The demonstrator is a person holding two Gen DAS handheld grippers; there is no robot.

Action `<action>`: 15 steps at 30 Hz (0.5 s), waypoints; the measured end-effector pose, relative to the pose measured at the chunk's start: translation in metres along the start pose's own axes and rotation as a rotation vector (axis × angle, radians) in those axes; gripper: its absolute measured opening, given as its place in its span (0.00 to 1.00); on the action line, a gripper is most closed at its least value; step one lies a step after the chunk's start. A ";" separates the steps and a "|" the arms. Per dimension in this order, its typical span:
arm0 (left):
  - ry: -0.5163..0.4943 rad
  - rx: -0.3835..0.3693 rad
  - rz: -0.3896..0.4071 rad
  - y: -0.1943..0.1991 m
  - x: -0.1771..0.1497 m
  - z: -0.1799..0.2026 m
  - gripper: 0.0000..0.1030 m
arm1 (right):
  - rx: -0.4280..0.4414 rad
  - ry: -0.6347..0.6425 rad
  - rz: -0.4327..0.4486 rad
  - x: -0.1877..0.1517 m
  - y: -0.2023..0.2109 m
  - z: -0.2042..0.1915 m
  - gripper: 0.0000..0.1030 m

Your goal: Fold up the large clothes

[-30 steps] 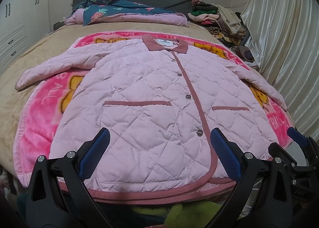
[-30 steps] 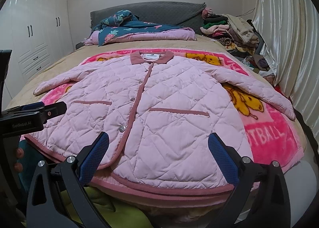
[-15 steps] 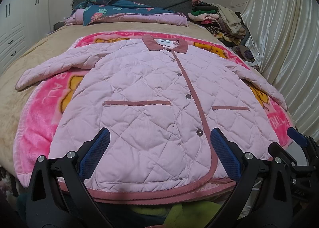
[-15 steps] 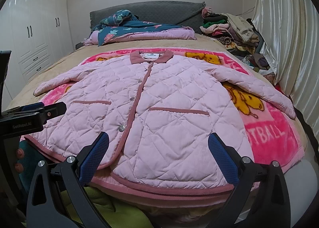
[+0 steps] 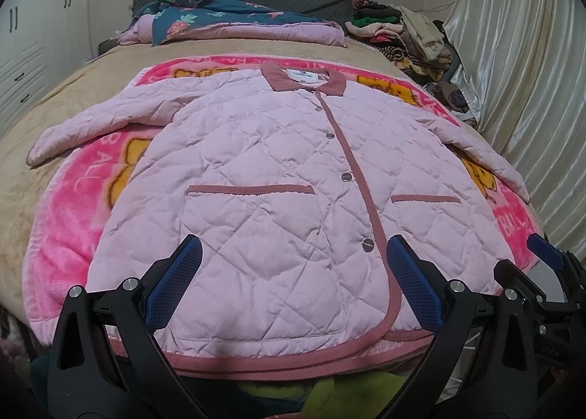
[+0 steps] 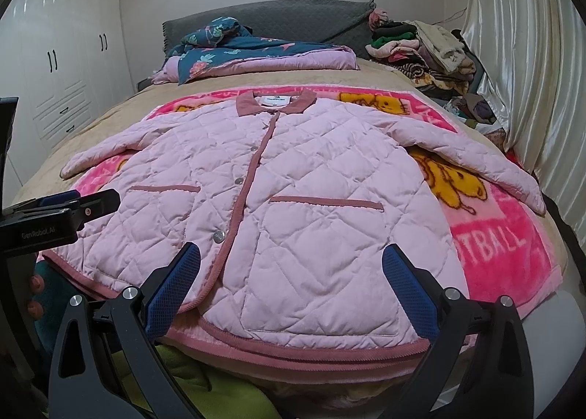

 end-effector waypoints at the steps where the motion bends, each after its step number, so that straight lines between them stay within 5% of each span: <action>1: 0.001 0.000 -0.003 -0.002 0.000 0.001 0.92 | 0.003 0.003 -0.001 0.000 0.000 -0.002 0.96; 15: 0.046 0.010 -0.021 -0.024 0.028 -0.007 0.92 | -0.002 -0.023 0.032 0.039 -0.026 0.020 0.96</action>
Point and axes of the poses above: each gripper's, at about its wrist camera, not at the fingertips, and y roughly against the way its jaws point, z to its right, x to its top, the point moved 7 cm from there along -y, roughly the way its jaws point, and after that the axes turned 1 degree about -z, right-handed, at the moved point
